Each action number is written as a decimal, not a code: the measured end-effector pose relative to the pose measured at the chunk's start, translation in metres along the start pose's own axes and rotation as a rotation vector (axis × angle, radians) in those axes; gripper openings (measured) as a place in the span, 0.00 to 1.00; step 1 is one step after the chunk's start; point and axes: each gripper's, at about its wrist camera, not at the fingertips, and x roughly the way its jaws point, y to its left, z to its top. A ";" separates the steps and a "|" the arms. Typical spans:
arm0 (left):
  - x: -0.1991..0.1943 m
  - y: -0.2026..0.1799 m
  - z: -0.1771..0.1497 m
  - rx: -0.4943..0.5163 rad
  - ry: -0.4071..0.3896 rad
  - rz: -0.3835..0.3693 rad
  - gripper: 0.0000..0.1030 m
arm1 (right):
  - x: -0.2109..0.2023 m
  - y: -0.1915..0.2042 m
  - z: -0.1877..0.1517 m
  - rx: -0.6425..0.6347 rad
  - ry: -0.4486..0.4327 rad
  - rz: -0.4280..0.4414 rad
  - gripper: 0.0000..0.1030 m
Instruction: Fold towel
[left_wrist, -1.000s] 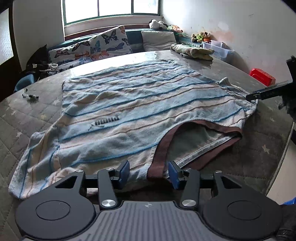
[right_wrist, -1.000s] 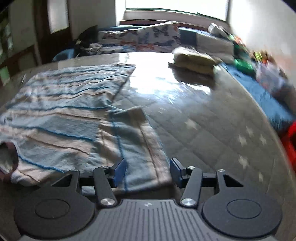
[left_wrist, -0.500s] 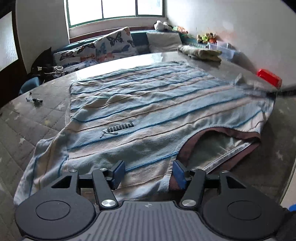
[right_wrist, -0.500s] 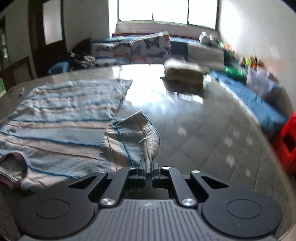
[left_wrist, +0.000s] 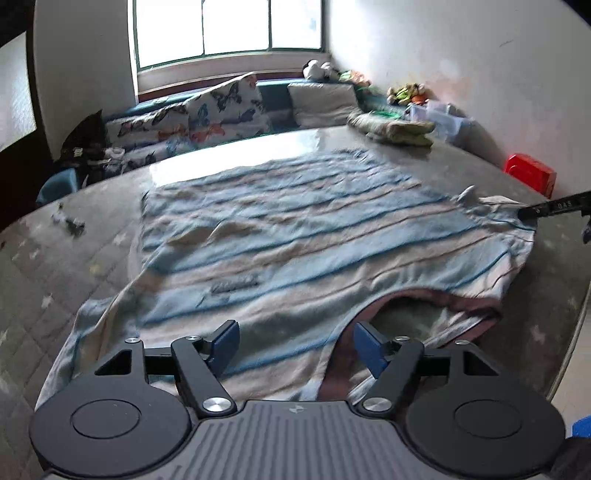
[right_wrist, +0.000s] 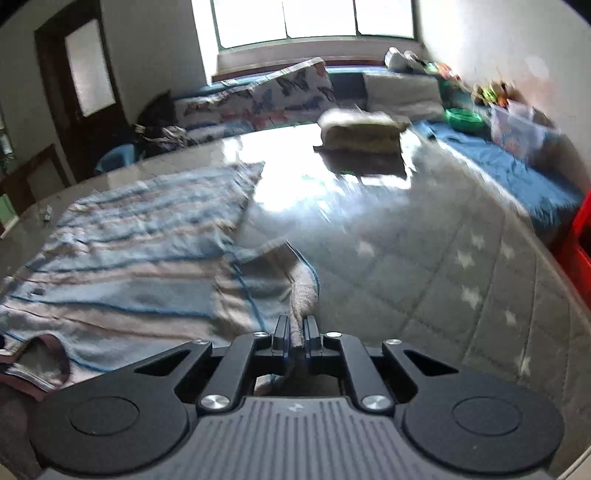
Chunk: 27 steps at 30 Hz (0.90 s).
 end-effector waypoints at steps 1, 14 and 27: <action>0.001 -0.003 0.002 0.003 -0.007 -0.007 0.70 | -0.006 0.004 0.004 -0.013 -0.016 0.012 0.06; 0.007 -0.026 0.004 0.005 -0.020 -0.064 0.75 | 0.001 0.103 0.029 -0.227 -0.012 0.269 0.07; 0.000 0.009 0.002 -0.073 -0.031 0.035 0.75 | 0.030 0.124 0.033 -0.277 0.019 0.276 0.32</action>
